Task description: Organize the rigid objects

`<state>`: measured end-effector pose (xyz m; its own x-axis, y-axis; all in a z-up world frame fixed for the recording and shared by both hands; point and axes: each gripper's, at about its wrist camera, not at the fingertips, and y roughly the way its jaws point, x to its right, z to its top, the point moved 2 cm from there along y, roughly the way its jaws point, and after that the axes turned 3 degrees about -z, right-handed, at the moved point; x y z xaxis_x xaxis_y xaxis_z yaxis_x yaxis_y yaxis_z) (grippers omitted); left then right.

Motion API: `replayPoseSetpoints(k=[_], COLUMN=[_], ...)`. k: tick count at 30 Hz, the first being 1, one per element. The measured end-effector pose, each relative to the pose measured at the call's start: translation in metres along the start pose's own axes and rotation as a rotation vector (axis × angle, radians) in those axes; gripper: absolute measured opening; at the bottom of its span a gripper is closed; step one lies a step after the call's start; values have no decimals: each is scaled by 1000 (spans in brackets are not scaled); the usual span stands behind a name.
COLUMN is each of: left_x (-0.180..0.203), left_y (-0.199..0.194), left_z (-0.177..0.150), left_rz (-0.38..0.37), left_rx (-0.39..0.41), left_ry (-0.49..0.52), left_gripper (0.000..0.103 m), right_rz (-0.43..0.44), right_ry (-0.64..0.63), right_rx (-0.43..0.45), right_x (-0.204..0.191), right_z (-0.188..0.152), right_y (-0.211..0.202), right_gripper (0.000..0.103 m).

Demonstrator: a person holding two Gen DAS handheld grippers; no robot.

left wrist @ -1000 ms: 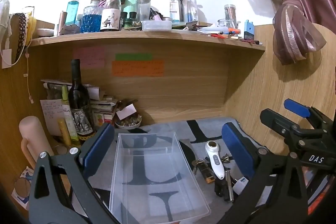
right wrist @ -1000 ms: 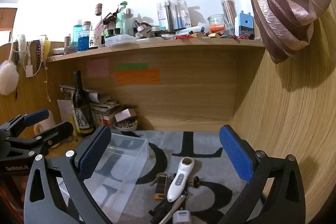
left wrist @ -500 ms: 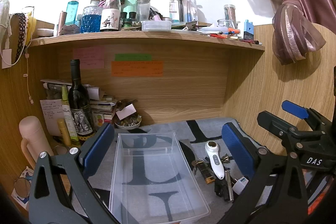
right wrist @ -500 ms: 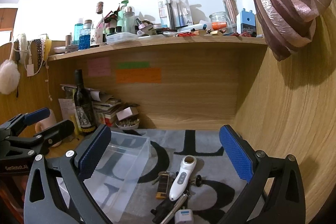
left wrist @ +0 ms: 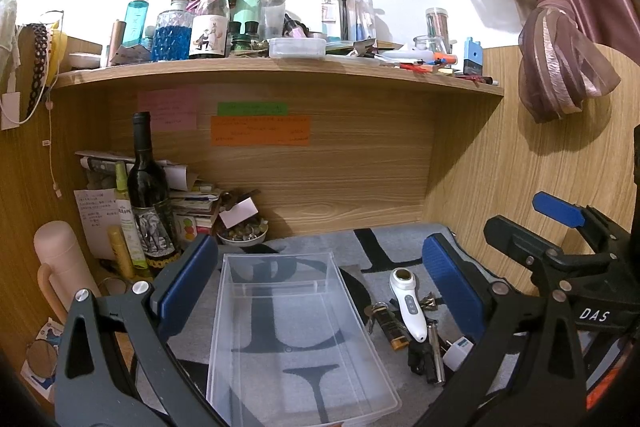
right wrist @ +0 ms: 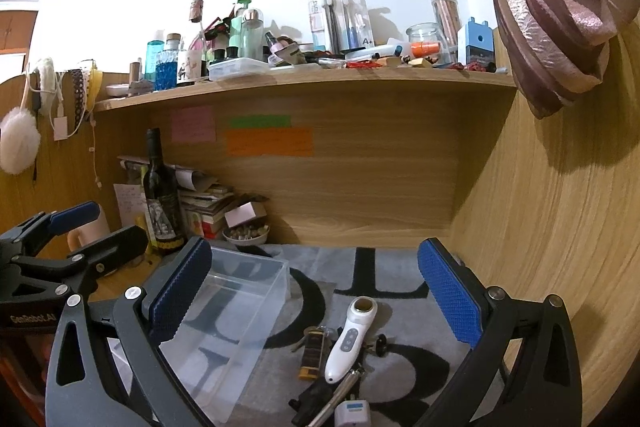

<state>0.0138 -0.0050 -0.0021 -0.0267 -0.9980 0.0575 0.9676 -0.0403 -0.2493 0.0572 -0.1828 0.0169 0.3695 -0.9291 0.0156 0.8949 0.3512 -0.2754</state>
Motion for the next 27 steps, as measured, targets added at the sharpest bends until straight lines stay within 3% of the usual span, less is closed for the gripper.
replayPoseSetpoints(k=[27], left_x=[-4], left_y=[6], left_z=[-3], left_rz=[-5], left_rx=[-5], left_ry=[-11], left_gripper=[103], right_rz=[1], right_ry=[0], right_rx=[-11], right_x=[-1], right_z=[-1], right_y=[5], right_gripper=[103])
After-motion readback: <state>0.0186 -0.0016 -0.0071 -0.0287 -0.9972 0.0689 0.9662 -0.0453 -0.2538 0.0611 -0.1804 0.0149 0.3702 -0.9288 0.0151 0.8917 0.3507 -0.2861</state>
